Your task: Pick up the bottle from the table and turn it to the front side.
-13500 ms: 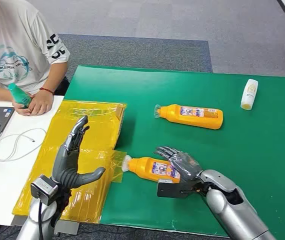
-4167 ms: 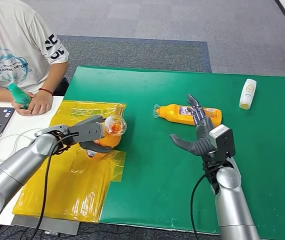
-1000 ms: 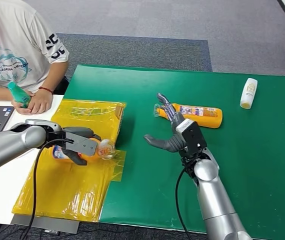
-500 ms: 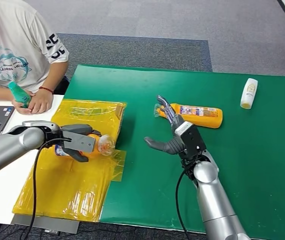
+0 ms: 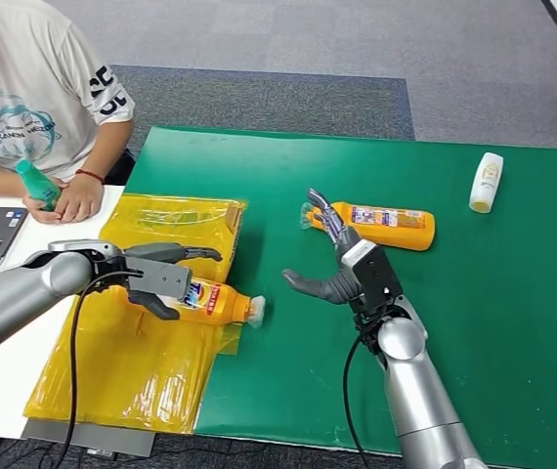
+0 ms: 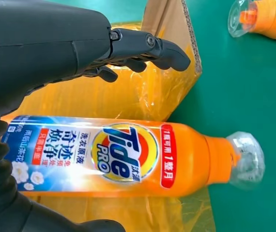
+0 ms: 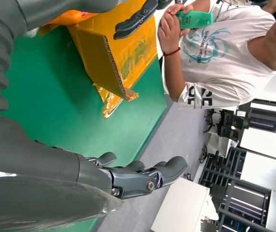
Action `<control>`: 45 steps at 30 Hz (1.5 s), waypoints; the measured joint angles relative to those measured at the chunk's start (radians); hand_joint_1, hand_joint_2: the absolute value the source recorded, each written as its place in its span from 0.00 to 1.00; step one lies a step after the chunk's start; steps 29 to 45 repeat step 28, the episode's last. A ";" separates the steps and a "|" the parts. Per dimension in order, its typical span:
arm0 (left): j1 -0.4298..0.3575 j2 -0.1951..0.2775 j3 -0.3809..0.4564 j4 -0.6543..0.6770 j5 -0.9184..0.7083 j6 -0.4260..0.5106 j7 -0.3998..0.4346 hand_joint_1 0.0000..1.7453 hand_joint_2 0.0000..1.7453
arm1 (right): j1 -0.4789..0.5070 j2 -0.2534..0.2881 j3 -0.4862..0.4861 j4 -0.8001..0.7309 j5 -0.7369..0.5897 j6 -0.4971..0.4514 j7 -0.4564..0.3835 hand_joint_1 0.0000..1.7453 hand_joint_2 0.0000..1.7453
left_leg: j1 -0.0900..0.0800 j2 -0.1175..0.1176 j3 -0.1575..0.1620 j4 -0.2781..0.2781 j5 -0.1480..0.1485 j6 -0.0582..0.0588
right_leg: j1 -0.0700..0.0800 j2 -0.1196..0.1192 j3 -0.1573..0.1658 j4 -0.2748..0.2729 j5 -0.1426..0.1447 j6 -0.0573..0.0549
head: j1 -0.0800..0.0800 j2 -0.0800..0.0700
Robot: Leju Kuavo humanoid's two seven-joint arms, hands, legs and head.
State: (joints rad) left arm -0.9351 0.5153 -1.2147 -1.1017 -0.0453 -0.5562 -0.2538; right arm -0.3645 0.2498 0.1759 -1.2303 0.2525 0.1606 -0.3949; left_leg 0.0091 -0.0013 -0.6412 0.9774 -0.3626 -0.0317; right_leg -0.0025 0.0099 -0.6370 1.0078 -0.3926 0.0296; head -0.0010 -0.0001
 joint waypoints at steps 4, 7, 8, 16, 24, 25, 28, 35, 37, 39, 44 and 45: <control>0.019 -0.002 0.016 0.000 -0.002 0.008 -0.006 0.00 1.00 | 0.001 0.000 0.000 0.000 0.000 0.000 -0.001 0.00 1.00 | 0.000 0.000 0.000 0.000 0.000 0.000 | 0.000 0.000 0.000 0.000 0.000 0.000 | 0.000 0.000; 0.048 -0.003 0.038 -0.003 -0.005 0.027 -0.023 0.00 1.00 | 0.004 -0.001 0.000 0.000 -0.001 -0.002 -0.002 0.00 1.00 | 0.000 0.000 0.000 0.000 0.000 0.000 | 0.000 0.000 0.000 0.000 0.000 0.000 | 0.000 0.000; 0.064 -0.003 0.051 -0.006 -0.004 0.043 -0.041 0.00 1.00 | 0.007 -0.001 0.000 0.000 -0.004 -0.002 -0.004 0.00 1.00 | 0.000 0.000 0.000 0.000 0.000 0.000 | 0.000 0.000 0.000 0.000 0.000 0.000 | 0.000 0.000; 0.433 -0.115 0.403 -0.138 0.003 0.175 -0.284 0.00 1.00 | 0.069 -0.024 -0.006 -0.039 -0.196 0.115 -0.041 0.00 1.00 | -0.001 0.001 0.000 0.000 -0.003 0.001 | -0.001 0.001 0.000 -0.001 -0.002 0.001 | 0.000 0.000; 0.757 -0.296 0.785 -0.338 -0.027 0.149 -0.345 0.00 1.00 | 0.179 -0.076 -0.028 -0.126 -0.292 0.197 -0.046 0.00 1.00 | -0.001 0.001 0.000 0.000 -0.006 0.002 | -0.002 0.001 0.000 -0.003 -0.004 0.002 | 0.000 0.000; 0.782 -0.311 0.815 -0.353 -0.039 0.150 -0.346 0.00 1.00 | 0.189 -0.081 -0.029 -0.135 -0.293 0.201 -0.045 0.00 1.00 | -0.001 0.001 0.000 0.000 -0.006 0.002 | -0.002 0.001 0.000 -0.003 -0.004 0.002 | 0.000 0.000; 0.836 -0.343 0.875 -0.386 -0.059 0.153 -0.355 0.00 1.00 | 0.213 -0.091 -0.030 -0.156 -0.295 0.206 -0.042 0.00 1.00 | -0.001 0.001 0.000 0.000 -0.006 0.002 | -0.001 0.001 0.000 -0.003 -0.004 0.002 | 0.000 0.000; 0.836 -0.343 0.875 -0.386 -0.059 0.153 -0.355 0.00 1.00 | 0.213 -0.091 -0.030 -0.156 -0.295 0.206 -0.042 0.00 1.00 | -0.001 0.001 0.000 0.000 -0.006 0.002 | -0.001 0.001 0.000 -0.003 -0.004 0.002 | 0.000 0.000; 0.836 -0.343 0.875 -0.386 -0.059 0.153 -0.355 0.00 1.00 | 0.213 -0.091 -0.030 -0.156 -0.295 0.206 -0.042 0.00 1.00 | -0.001 0.001 0.000 0.000 -0.006 0.002 | -0.001 0.001 0.000 -0.003 -0.004 0.002 | 0.000 0.000; 0.836 -0.343 0.875 -0.386 -0.059 0.153 -0.355 0.00 1.00 | 0.213 -0.091 -0.030 -0.156 -0.295 0.206 -0.042 0.00 1.00 | -0.001 0.001 0.000 0.000 -0.006 0.002 | -0.001 0.001 0.000 -0.003 -0.004 0.002 | 0.000 0.000; 0.836 -0.343 0.875 -0.386 -0.059 0.153 -0.355 0.00 1.00 | 0.213 -0.091 -0.030 -0.156 -0.295 0.206 -0.042 0.00 1.00 | -0.001 0.001 0.000 0.000 -0.006 0.002 | -0.001 0.001 0.000 -0.003 -0.004 0.002 | 0.000 0.000; 0.836 -0.343 0.875 -0.386 -0.059 0.153 -0.355 0.00 1.00 | 0.213 -0.091 -0.030 -0.156 -0.295 0.206 -0.042 0.00 1.00 | -0.001 0.001 0.000 0.000 -0.006 0.002 | -0.001 0.001 0.000 -0.003 -0.004 0.002 | 0.000 0.000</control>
